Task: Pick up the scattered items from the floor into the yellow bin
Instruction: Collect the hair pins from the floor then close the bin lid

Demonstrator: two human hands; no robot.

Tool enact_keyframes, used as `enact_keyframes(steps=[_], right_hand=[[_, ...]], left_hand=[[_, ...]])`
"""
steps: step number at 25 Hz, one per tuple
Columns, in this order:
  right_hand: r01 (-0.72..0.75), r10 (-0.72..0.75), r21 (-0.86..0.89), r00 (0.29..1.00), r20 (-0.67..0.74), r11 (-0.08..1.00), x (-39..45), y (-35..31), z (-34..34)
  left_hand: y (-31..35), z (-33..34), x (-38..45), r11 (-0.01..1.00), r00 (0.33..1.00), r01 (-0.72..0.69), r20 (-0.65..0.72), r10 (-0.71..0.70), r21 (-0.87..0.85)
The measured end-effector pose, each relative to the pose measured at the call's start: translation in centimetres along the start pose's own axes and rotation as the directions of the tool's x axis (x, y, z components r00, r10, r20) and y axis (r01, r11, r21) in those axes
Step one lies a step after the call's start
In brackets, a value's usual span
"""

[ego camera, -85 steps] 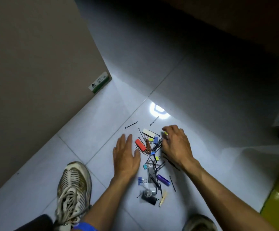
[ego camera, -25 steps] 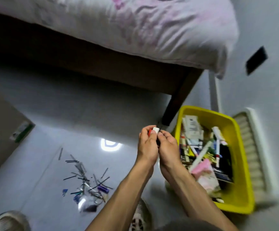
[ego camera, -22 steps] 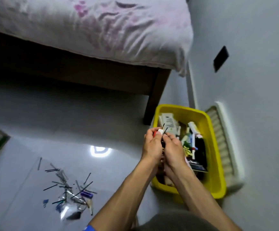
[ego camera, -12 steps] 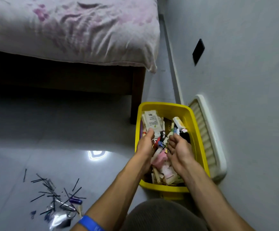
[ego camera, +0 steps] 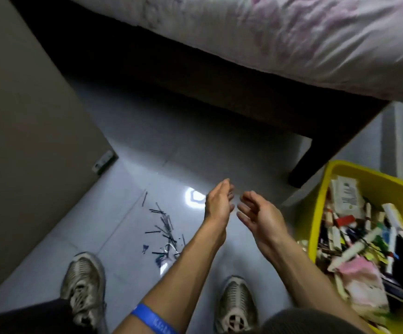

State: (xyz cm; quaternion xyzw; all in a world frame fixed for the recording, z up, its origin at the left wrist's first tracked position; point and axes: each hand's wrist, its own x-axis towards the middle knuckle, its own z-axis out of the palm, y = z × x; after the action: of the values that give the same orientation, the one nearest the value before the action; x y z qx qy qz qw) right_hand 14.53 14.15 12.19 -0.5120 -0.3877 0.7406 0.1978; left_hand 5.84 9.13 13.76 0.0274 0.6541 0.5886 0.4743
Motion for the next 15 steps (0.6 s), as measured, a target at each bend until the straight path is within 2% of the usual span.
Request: enact_keyframes(steps=[3, 5, 7, 9, 11, 12, 13, 15], right_hand=[[-0.078, 0.090, -0.140, 0.992, 0.087, 0.987, 3.5, 3.7, 6.1], [-0.109, 0.143, -0.266, 0.983, 0.115, 0.958, 5.7, 6.1, 8.9], [-0.095, 0.173, -0.424, 0.974, 0.149, 0.901, 8.2, 8.9, 11.3], [-0.005, 0.145, -0.593, 0.971, 0.189, 0.805, 10.7, 11.5, 12.7], [0.169, 0.062, -0.754, 0.961, 0.268, 0.635, 12.8, 14.0, 13.1], [0.284, 0.009, -0.817, 0.943, 0.333, 0.502, 13.5, 14.8, 13.0], [0.388, -0.031, -0.854, 0.915, 0.403, 0.346, 14.1, 15.4, 12.8], [0.505, -0.052, -0.857, 0.863, 0.502, 0.105, 14.8, 16.6, 12.3]], left_hand=[[-1.8, -7.9, 4.5, 1.000, 0.982, 0.020, -0.187, -0.019, 0.003], [-3.1, -12.5, 7.0, 0.996, 0.954, 0.034, -0.298, -0.008, 0.083], [-4.4, -17.2, 9.8, 0.969, 0.921, 0.079, -0.389, 0.019, 0.234], [-5.7, -21.2, 13.0, 0.879, 0.917, 0.109, -0.389, 0.092, 0.464], [-6.9, -23.6, 16.2, 0.705, 0.947, 0.090, -0.279, 0.157, 0.703], [-7.3, -24.1, 17.4, 0.586, 0.964, 0.066, -0.203, 0.172, 0.808], [-7.6, -24.4, 18.4, 0.472, 0.973, 0.034, -0.136, 0.185, 0.881], [-8.5, -24.4, 18.9, 0.335, 0.971, -0.032, -0.050, 0.234, 0.942]])
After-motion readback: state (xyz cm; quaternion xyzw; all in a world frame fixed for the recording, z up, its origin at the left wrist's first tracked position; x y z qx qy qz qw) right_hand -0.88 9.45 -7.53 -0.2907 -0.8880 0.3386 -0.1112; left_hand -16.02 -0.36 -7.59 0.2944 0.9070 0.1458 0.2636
